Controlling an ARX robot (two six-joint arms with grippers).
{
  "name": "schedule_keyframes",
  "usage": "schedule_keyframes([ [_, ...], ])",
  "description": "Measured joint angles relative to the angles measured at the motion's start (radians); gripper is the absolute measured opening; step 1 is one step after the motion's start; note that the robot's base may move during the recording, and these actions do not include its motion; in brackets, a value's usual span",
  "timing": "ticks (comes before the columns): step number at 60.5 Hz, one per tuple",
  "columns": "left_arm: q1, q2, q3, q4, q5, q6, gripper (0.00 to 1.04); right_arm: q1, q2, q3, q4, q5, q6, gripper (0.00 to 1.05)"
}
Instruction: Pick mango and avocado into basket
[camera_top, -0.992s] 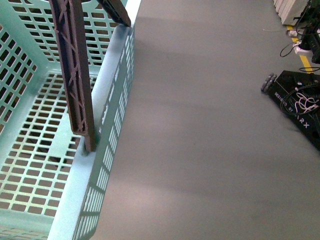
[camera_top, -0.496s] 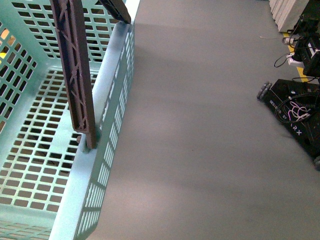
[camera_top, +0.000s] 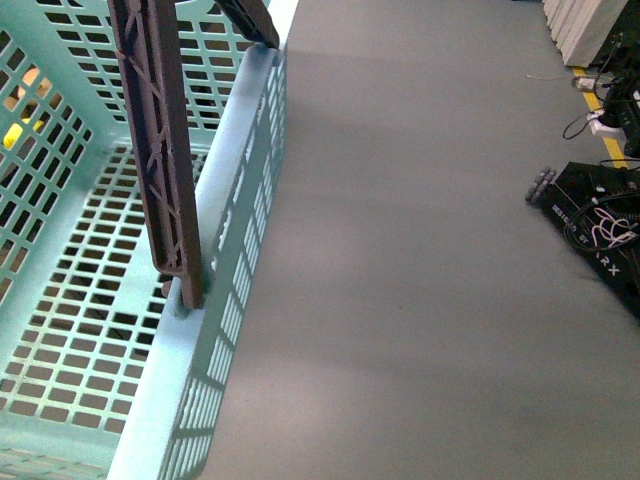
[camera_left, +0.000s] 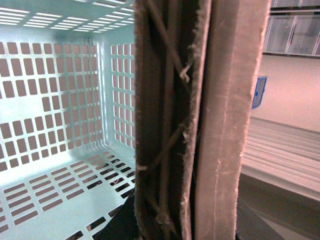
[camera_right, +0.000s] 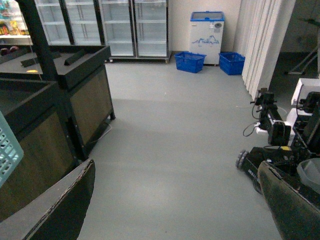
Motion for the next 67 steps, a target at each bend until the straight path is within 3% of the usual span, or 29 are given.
schedule_keyframes([
  [67,0.004,0.001,-0.003,-0.001,-0.015,0.005,0.17,0.000,-0.001,0.000,-0.001,-0.002,0.001,0.96],
])
